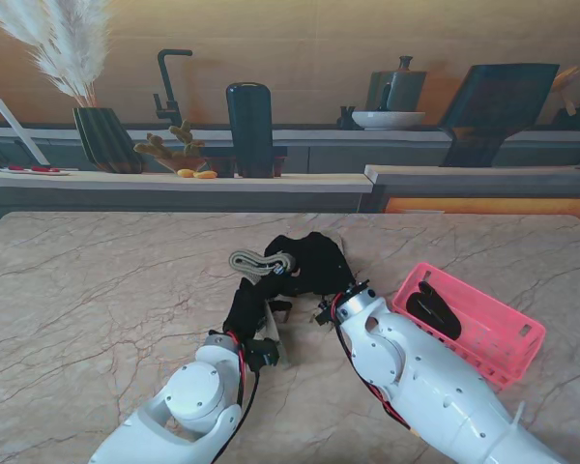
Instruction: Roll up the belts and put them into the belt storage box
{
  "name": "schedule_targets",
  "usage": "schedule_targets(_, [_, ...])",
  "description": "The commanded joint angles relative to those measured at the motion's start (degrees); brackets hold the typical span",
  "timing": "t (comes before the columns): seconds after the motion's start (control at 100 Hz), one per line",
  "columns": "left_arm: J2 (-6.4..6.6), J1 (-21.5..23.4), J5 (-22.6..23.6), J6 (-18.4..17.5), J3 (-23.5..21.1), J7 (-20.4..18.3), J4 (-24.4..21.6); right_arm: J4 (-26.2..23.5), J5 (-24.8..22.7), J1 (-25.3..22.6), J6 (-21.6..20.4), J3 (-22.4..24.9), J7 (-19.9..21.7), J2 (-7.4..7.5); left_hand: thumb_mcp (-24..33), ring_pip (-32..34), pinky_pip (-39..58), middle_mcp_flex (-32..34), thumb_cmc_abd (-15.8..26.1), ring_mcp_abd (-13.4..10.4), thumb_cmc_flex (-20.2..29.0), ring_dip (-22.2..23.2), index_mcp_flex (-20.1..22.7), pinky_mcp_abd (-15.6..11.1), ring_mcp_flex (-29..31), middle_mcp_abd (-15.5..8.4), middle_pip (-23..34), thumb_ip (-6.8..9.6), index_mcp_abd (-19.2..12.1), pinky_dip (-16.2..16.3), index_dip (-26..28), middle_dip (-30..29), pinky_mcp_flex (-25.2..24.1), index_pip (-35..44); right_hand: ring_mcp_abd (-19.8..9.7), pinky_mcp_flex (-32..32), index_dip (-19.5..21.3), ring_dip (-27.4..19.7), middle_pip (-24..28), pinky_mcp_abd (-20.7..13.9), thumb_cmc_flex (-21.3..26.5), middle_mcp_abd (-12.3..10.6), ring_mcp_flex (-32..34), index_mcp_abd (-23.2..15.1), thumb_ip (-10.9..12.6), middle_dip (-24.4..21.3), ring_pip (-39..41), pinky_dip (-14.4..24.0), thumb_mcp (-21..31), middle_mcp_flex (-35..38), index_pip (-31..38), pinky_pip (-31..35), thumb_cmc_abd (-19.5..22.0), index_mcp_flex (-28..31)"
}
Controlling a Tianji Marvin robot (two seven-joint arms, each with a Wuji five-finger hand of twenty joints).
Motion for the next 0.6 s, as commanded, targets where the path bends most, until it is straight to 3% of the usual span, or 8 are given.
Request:
schedule_targets(0.0, [-1.13, -0.34, 0.54, -0.67, -0.02, 0.62, -1.51, 0.25, -0.97, -0.96, -1.31, -1.53, 1.61, 0.0, 0.89, 0.51, -0.07, -0.36, -1.65, -2.41, -1.77, -0.52, -1.06, -1.86, 1.62, -1.39, -0.25, -1.83, -5.33, -0.31, -0.18, -0.35, 1.62, -0.17, -0.46, -1.42, 1.56, -0.69, 0.89, 1.01, 4.34, -0.47, -1.52, -9.4, 4.14, -0.17, 0.57, -1.24, 4.45, -1.07, 9.98, 1.08, 4.78, 6.98])
schedule_targets(0.22, [-1.63, 0.56, -2.28, 0.01, -0.85, 2.87, -3.19, -1.13, -3.0, -1.12, -2.42, -2.15, 6.05, 1.57, 2.21, 5.73, 3.27, 6.41, -1.52, -2.34, 3.1, 0.6, 0.38, -3.69, 9.27, -2.36, 4.08, -0.95, -4.43, 0.49, 0.8, 0.0, 8.33, 3.78, -0.51, -3.61, 3.15, -1.95, -0.27, -0.04, -0.01, 0.57, -6.41, -6.01, 3.55, 0.65, -3.1, -2.2, 5.42, -8.27, 6.16, -1.15, -0.26, 0.7])
schedule_targets(0.29, [-1.63, 0.8, -2.99, 0.39, -1.1, 2.98, -3.66, -1.98, -3.62, -1.31, -2.59, -1.85, 8.21, 2.24, 3.19, 7.23, 3.94, 7.82, -1.82, -2.26, 5.79, 0.92, 0.71, -4.19, 10.86, -2.56, 5.26, -0.56, -4.15, 0.47, 0.88, 0.21, 9.8, 4.64, -0.13, -4.58, 7.74, -2.58, -0.62, -0.16, -5.19, 1.7, -9.11, -2.09, 4.52, 0.11, -4.99, -1.67, 7.81, -12.03, -2.11, -2.88, -1.2, 0.29])
schedule_targets(0.36, [-1.59, 0.93, -3.38, 0.95, -1.26, 2.94, -4.03, -2.92, -3.63, -1.71, -2.97, -1.25, 10.32, 2.73, 4.4, 10.01, 5.5, 9.2, -1.4, -2.24, 12.58, 1.9, 1.32, -5.16, 13.16, -2.97, 7.34, 0.48, -3.83, 0.42, 1.2, 1.1, 12.33, 6.35, 0.41, -5.87, 13.05, -2.94, -1.2, -0.08, -8.25, 2.84, -11.58, 0.92, 8.62, 0.21, -5.98, -0.96, 8.26, -14.89, -9.01, -4.33, -0.36, -0.04])
schedule_targets(0.45, [-1.56, 0.98, -3.99, 2.51, -1.5, 2.82, -4.52, -4.44, -3.97, -2.41, -3.59, -0.12, 12.48, 3.38, 6.94, 15.1, 8.58, 12.21, 0.52, -2.4, 21.56, 4.17, 3.12, -6.09, 17.92, -3.5, 11.23, 1.95, -3.5, 0.16, 2.42, 3.63, 17.17, 9.78, 0.64, -7.23, 14.6, -3.39, -1.81, -0.13, -8.91, 3.56, -14.01, 2.14, 9.11, 0.25, -7.01, -0.71, 6.66, -17.81, -12.09, -5.56, 0.16, -2.16])
schedule_targets(0.5, [-1.55, 0.98, -4.31, 3.4, -1.6, 2.69, -4.7, -5.74, -4.66, -3.13, -3.83, 0.9, 13.69, 3.89, 5.16, 17.6, 10.25, 15.33, -0.28, -2.29, 27.67, 5.83, 4.15, -5.97, 19.2, -3.62, 8.79, 0.11, -3.69, -0.69, 3.46, 10.95, 18.33, 12.05, 0.89, -8.49, 15.0, -3.62, -2.5, 0.09, -9.43, 3.82, -15.53, 2.53, 9.19, 0.21, -7.68, -0.41, 5.55, -19.55, -13.73, -6.46, 0.71, -3.55])
schedule_targets(0.59, [-1.51, 0.81, -4.29, 5.11, -1.75, 2.41, -4.68, -8.81, -6.65, -5.24, -4.03, 3.75, 15.47, 4.88, 2.22, 20.45, 12.97, 22.13, 0.28, -1.96, 35.37, 8.53, 5.96, -5.08, 21.04, -3.87, -0.06, 0.69, -3.93, -0.55, 4.97, 20.4, 19.94, 14.34, 0.97, -10.33, 15.51, -4.01, -4.18, 0.57, -10.72, 3.89, -17.35, 3.4, 9.41, 0.07, -8.93, 0.51, 3.42, -21.79, -16.6, -8.06, 1.85, -5.29])
